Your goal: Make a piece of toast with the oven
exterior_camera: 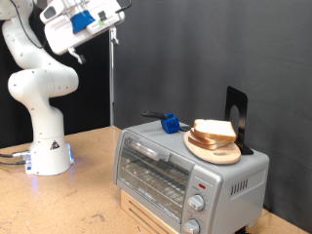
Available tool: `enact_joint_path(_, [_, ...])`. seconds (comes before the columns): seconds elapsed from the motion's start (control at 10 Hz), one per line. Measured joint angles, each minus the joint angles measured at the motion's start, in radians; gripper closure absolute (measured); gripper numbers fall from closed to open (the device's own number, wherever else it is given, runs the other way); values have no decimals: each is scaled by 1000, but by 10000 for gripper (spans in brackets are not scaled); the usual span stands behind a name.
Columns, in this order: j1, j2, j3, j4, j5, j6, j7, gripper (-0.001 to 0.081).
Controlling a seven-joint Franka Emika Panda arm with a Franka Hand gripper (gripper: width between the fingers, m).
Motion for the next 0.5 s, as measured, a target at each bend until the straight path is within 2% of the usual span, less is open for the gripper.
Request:
enact_joint_path(0.1, [9,28,-5,-7,-20,68,-70,124])
enact_joint_path(0.2, [7,27,-5,-6,-8,50,-42,124])
enact_joint_path(0.3, [30,21,-29,0,40,6,-94,124])
enact_joint_path(0.5, [141,19,-174,42,134,-116,-322,124])
